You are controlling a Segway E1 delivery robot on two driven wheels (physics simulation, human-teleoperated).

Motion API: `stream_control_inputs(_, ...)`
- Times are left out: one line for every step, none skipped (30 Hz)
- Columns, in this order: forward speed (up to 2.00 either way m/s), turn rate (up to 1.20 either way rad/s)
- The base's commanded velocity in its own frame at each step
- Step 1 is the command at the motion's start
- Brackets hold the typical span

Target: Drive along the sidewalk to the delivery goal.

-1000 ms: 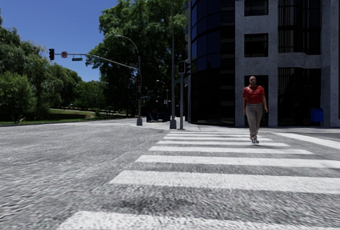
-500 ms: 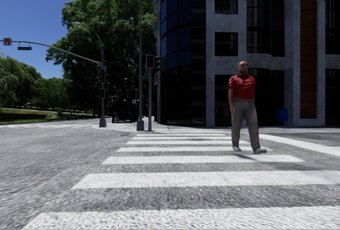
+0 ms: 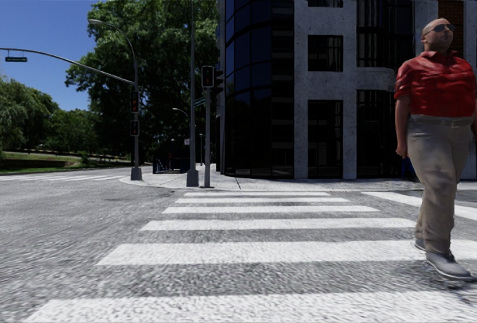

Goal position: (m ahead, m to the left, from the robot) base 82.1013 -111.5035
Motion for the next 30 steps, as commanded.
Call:
stream_control_inputs(2.0,0.0)
stream_control_inputs(2.0,0.0)
stream_control_inputs(2.0,0.0)
stream_control_inputs(2.0,0.0)
stream_control_inputs(2.0,0.0)
stream_control_inputs(2.0,0.0)
stream_control_inputs(2.0,0.0)
stream_control_inputs(2.0,0.0)
stream_control_inputs(2.0,0.0)
stream_control_inputs(2.0,0.0)
stream_control_inputs(2.0,0.0)
stream_control_inputs(2.0,0.0)
stream_control_inputs(2.0,0.0)
stream_control_inputs(2.0,0.0)
stream_control_inputs(2.0,0.0)
stream_control_inputs(2.0,0.0)
stream_control_inputs(2.0,0.0)
stream_control_inputs(2.0,0.0)
stream_control_inputs(2.0,0.0)
stream_control_inputs(2.0,0.0)
stream_control_inputs(2.0,0.0)
stream_control_inputs(2.0,0.0)
stream_control_inputs(2.0,0.0)
stream_control_inputs(2.0,0.0)
stream_control_inputs(2.0,0.0)
stream_control_inputs(2.0,0.0)
stream_control_inputs(2.0,0.0)
stream_control_inputs(2.0,0.0)
stream_control_inputs(2.0,0.0)
stream_control_inputs(2.0,0.0)
